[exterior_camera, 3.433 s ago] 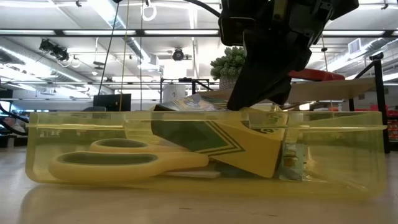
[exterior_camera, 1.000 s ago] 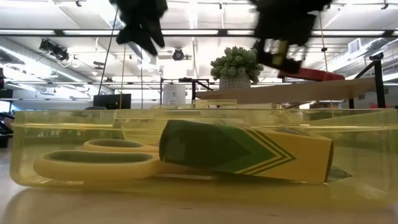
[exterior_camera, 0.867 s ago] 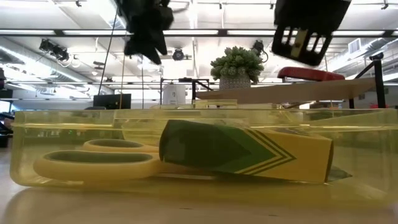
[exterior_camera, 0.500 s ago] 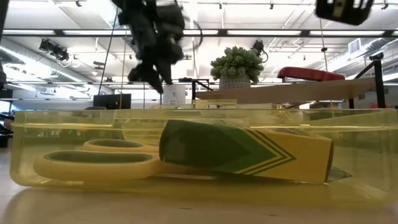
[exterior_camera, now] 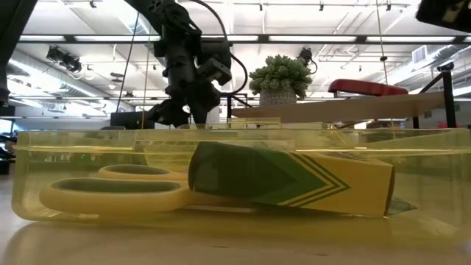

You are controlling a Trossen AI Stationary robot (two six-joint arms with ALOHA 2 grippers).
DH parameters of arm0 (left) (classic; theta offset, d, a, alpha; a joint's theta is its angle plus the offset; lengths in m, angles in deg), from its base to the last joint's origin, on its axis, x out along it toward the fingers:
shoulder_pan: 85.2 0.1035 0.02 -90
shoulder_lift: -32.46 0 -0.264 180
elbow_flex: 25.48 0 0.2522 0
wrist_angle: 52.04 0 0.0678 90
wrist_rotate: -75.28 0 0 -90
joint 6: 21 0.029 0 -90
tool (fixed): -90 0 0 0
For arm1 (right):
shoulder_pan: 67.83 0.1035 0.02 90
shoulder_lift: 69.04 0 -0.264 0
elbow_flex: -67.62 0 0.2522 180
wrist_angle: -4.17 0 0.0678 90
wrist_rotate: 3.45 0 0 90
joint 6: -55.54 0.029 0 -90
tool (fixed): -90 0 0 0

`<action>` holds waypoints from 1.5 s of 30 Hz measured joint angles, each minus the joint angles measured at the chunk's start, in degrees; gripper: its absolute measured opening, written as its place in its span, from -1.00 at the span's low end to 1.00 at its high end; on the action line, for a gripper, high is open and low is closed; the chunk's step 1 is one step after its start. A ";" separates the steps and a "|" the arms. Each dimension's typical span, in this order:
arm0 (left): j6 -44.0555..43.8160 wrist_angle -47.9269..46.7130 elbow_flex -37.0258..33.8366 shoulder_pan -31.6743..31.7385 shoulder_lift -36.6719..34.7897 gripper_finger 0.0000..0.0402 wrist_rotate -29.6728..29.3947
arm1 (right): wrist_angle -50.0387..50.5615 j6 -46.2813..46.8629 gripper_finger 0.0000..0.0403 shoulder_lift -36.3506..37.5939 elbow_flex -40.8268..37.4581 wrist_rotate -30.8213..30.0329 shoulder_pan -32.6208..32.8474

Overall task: Pack school essentials
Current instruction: Close the supply box

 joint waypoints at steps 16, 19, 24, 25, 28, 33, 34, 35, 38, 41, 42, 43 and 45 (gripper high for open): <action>-6.25 3.35 -0.03 -5.43 3.99 -0.15 3.41 | -3.18 3.65 -0.57 0.00 0.00 -0.73 -0.70; -7.32 3.96 -0.01 -6.29 5.05 -0.15 3.30 | -3.79 6.59 -0.57 0.00 0.00 -0.83 -0.51; -7.74 4.50 -0.03 -7.18 5.49 -0.14 3.43 | -6.05 8.81 -0.57 0.00 -0.02 -0.36 0.12; -8.08 4.67 -0.03 -7.20 5.49 -0.15 3.71 | -6.71 8.05 -0.57 0.00 -0.01 -0.32 0.24; -8.91 5.08 -0.03 -7.17 5.49 -0.15 4.75 | -8.75 4.90 -0.57 -0.95 0.04 0.21 0.99; -10.21 5.32 -0.03 -7.15 5.49 -0.15 5.87 | -15.50 -1.29 -0.57 -8.22 0.02 8.09 1.33; -10.27 5.44 -0.03 -7.15 5.49 -0.15 5.91 | -16.71 -1.61 -0.57 -9.65 0.01 8.67 1.36; -10.28 5.54 -0.03 -7.15 5.49 -0.15 5.92 | -17.88 -1.14 -0.58 -10.99 -0.04 8.62 1.36; -10.43 5.52 -0.03 -7.15 5.49 -0.15 6.02 | -22.40 -0.45 -0.64 -13.35 -0.04 6.56 1.34; -10.67 5.64 -0.03 -7.17 5.49 -0.15 6.19 | -26.42 -1.16 -0.75 -14.83 0.00 5.30 0.70; -10.73 5.81 -0.03 -7.18 5.49 -0.15 6.21 | -27.31 -1.24 -0.79 -15.62 0.00 5.31 0.45; -10.75 5.94 -0.01 -7.16 5.49 -0.14 6.21 | -28.51 -1.24 -0.82 -16.64 0.00 5.40 0.19; -11.10 6.06 -0.01 -7.15 5.49 -0.15 6.20 | -31.51 -1.23 -0.89 -18.92 0.00 6.40 -0.33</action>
